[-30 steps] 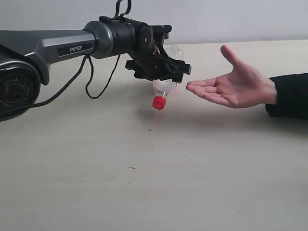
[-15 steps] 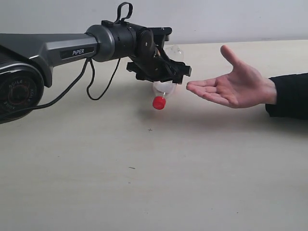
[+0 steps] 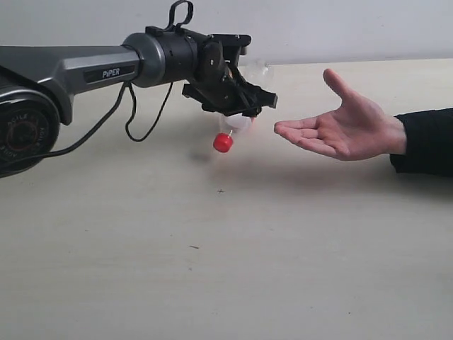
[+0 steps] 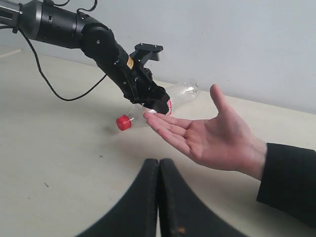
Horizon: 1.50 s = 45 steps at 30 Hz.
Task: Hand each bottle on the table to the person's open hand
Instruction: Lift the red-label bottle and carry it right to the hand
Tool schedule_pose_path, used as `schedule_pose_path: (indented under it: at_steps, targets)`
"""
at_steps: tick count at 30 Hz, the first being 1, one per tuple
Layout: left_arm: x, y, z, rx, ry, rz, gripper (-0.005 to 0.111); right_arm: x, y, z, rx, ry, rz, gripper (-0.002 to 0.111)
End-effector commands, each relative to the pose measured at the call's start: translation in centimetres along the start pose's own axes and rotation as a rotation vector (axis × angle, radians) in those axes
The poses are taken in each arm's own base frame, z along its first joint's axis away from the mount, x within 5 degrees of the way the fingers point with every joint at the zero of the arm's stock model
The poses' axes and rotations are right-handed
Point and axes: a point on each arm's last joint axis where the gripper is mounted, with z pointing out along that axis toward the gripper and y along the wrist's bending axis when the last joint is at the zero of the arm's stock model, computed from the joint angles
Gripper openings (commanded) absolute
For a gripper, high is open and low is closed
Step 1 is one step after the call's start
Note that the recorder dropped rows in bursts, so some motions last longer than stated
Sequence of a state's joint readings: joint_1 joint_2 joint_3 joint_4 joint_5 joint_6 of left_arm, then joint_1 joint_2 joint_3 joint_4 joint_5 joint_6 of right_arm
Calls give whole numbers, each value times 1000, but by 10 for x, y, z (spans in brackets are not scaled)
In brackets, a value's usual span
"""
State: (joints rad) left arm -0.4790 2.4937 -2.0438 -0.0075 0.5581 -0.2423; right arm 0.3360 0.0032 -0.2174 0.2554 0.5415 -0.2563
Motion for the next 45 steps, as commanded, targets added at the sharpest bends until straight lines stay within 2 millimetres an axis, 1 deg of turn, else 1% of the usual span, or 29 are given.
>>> schedule_pose_path:
  at_steps: [1,2,3,5,8,11,13,16,19,22,25,28,30,32,34,37,40,42,45]
  targets:
    - [-35,2,-61,-20,-53,17,0,0,0,0,3,-13,-2,0]
    - [-38,1,-71,-24,-51,20,0,0,0,0,3,-13,-2,0]
    - [-42,-5,-90,-26,-39,31,0,0,0,0,3,-13,-2,0]
    - [-45,-11,-108,-34,-24,50,0,0,0,0,3,-13,-2,0]
    - [-48,-26,-138,-22,-39,72,0,0,0,0,3,-13,-2,0]
    - [-44,-41,-169,8,-77,46,0,0,0,0,3,-13,-2,0]
    - [-36,-48,-184,24,-91,28,0,0,0,0,3,-13,-2,0]
    - [-16,-56,-202,36,-119,-17,0,0,0,0,3,-13,-4,0]
    - [4,-63,-227,43,-163,-90,0,0,0,0,3,-13,-4,0]
    - [23,-77,-251,61,-184,-119,0,0,0,0,3,-13,-4,0]
    - [41,-95,-267,96,-184,-102,0,0,0,0,3,-13,-4,0]
    - [55,-116,-279,142,-176,-70,0,0,0,0,3,-13,-4,0]
    - [64,-127,-284,157,-182,-92,0,0,0,0,3,-13,-4,0]
    - [73,-138,-287,166,-212,-94,0,0,0,0,3,-13,-4,0]
    - [83,-148,-287,171,-245,-138,0,0,0,0,3,-13,-4,0]
    - [95,-159,-287,179,-296,-204,0,0,0,0,3,-13,-4,0]
    - [104,-165,-288,197,-373,-276,0,0,0,0,3,-13,-4,0]
    - [105,-166,-286,211,-425,-330,0,0,0,0,3,-13,-4,0]
    - [106,-168,-278,219,-436,-363,0,0,0,0,3,-13,-4,0]
